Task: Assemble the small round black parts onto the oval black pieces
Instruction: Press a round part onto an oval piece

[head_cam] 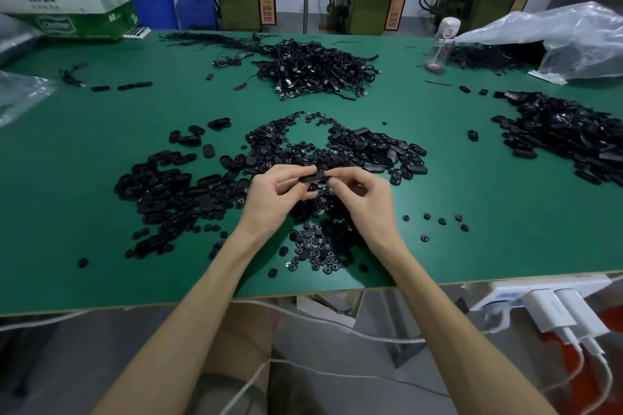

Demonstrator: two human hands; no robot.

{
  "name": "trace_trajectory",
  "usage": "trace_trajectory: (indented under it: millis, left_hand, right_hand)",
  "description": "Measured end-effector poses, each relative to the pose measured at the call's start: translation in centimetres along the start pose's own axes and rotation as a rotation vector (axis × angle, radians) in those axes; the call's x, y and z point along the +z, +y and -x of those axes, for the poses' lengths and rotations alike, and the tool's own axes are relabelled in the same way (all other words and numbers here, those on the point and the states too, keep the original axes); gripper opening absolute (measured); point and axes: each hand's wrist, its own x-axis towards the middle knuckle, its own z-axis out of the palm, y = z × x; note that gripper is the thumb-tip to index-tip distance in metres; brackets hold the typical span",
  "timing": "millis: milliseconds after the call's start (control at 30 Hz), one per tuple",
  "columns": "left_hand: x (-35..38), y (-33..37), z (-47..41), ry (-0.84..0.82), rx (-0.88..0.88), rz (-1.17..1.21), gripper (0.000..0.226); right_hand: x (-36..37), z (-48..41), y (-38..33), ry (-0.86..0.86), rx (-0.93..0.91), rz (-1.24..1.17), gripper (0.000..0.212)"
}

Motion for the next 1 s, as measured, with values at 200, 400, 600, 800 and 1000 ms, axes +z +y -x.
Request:
trace_trajectory:
  millis: [200, 400, 600, 800, 1000]
  left_hand:
    - [-0.15, 0.08, 0.03, -0.012, -0.043, 0.008, 0.028]
    - [-0.28, 0.26, 0.12, 0.022, -0.072, 0.027, 0.024]
    - [-0.26, 0.21, 0.06, 0.055, -0.064, 0.054, 0.021]
    - [-0.21, -0.07, 0.0, 0.066, -0.05, 0.08, 0.018]
    - [-0.25, -0.27, -0.11, 0.089, -0.054, 0.085, 0.018]
  right_hand:
    - [0.02, -0.13, 0.41, -0.029, 0.012, -0.013, 0.01]
    - [0.06, -0.14, 0.41, -0.033, 0.005, -0.021, 0.01]
    - [-0.02, -0.18, 0.4, -0.011, 0.017, -0.052, 0.008]
    - [-0.07, -0.01, 0.27, -0.041, 0.035, -0.167, 0.011]
    - [-0.1, -0.03, 0.25, -0.057, 0.04, -0.223, 0.012]
